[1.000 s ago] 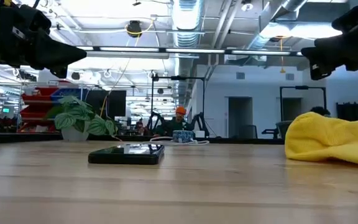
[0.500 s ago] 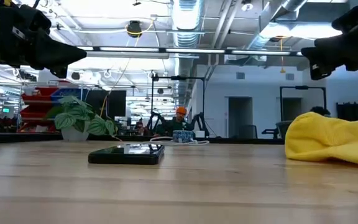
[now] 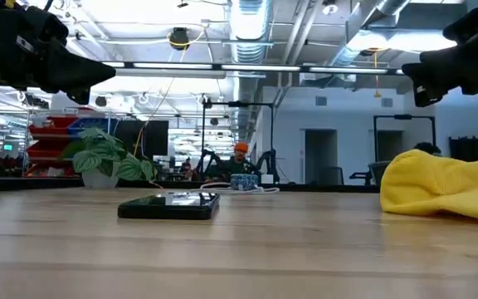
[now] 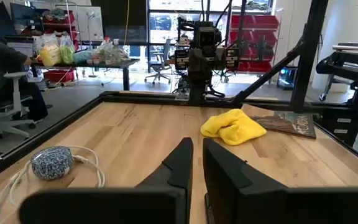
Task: Apply microfiber cloth
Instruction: Return to Home Position
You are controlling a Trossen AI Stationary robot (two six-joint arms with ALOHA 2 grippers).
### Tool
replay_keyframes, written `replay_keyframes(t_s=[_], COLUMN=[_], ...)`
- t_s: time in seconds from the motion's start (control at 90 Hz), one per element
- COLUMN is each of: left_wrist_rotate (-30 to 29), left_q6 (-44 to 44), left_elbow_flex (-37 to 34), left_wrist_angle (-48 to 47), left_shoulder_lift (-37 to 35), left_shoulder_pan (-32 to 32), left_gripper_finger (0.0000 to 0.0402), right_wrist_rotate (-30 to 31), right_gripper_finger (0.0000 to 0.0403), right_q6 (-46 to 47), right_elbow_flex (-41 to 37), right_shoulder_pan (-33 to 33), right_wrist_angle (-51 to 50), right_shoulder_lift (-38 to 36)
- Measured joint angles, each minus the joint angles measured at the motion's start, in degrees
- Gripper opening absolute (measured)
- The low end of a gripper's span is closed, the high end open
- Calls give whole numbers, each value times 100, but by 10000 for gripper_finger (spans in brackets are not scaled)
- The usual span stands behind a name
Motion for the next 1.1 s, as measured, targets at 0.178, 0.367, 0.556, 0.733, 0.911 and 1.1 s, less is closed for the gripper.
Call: replay_keyframes(t_s=[0.178,0.367,0.556,0.733,0.911,1.1], left_wrist_rotate=[0,0,0,0,0,0], left_q6=[0,0,0,0,0,0], left_elbow_flex=[0,0,0,0,0,0], left_wrist_angle=[0,0,0,0,0,0], left_shoulder_lift=[0,0,0,0,0,-1], left_shoulder_pan=[1,1,-1,-1,1,1], left_gripper_finger=[14,14,14,14,14,14], right_wrist_rotate=[1,0,2,2,2,2], right_gripper_finger=[127,127,127,127,127,127], right_q6=[0,-1,0,0,-2,0], right_elbow_flex=[0,0,0,0,0,0], right_shoulder_pan=[0,0,0,0,0,0], right_wrist_angle=[0,-1,-2,-2,-2,-2], right_shoulder_lift=[0,0,0,-1,0,0])
